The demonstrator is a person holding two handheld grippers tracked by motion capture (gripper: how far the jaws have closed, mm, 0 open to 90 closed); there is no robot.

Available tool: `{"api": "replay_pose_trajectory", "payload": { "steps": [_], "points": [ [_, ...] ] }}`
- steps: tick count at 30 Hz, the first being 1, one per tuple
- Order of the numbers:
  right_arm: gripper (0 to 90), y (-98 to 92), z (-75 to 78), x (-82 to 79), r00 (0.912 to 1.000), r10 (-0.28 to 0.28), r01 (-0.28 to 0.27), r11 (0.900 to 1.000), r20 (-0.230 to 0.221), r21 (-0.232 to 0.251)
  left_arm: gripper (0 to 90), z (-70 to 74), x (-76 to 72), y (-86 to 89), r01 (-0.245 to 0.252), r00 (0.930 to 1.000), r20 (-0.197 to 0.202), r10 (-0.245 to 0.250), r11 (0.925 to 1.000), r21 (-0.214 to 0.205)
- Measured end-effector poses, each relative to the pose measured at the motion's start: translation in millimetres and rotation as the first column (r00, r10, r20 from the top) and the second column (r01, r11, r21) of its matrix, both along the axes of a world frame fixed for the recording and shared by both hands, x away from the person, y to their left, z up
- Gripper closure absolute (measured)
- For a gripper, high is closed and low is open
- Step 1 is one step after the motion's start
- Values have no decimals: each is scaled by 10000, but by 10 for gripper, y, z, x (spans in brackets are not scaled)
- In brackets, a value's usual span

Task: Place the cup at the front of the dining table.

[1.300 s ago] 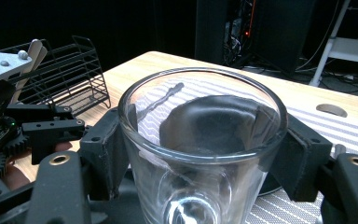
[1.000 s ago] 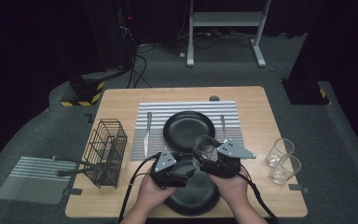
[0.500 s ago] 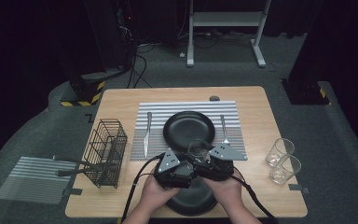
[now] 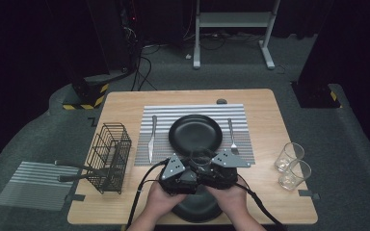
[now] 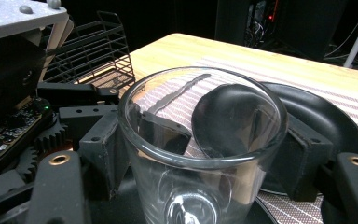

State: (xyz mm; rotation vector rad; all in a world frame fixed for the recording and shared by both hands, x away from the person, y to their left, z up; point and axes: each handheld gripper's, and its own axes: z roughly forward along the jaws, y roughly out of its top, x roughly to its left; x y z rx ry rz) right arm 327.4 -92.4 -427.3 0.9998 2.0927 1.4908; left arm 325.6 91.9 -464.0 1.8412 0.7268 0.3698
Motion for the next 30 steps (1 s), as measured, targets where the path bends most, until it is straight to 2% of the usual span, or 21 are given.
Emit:
{"api": "replay_pose_trajectory", "payload": {
  "steps": [2,4,7,15,17,20,22,26,27,30],
  "points": [
    [288,8,-9,5,9999,109,-109,9999,37,-30,225,-3,-14,-5,-74,10000,-51,74,9999,-155],
    [287,14,-10,-2,9999,145,-145,9999,-10,-62,259,3,-23,0,-144,9998,109,145,9998,-122],
    [287,20,-13,-5,9999,131,-131,9999,-47,-19,295,3,-26,5,-64,10000,71,65,9999,-144],
    [288,34,-24,-3,9997,182,-181,9998,-171,62,277,13,-21,11,-94,9994,325,100,9998,-174],
    [287,42,-26,-4,9996,218,-217,9998,-200,43,275,12,-27,8,-125,9994,317,134,9995,-285],
    [287,50,-34,0,9995,253,-252,9997,-200,38,275,10,-20,11,-162,9993,339,168,9997,-176],
    [287,56,-37,1,9993,278,-277,9996,-249,32,276,0,-18,1,-245,9995,172,250,9993,-294],
    [287,62,-37,-3,9993,295,-294,9996,-240,20,291,-5,-2,13,-155,9991,406,157,9999,-40],
    [287,63,-37,-2,9993,303,-302,9995,-238,17,295,-6,-4,11,-167,9991,397,168,9999,-27],
    [286,70,-48,11,9996,271,-271,9996,-113,17,300,-6,-16,-9,-345,9994,38,345,9993,-158]
  ]
}}
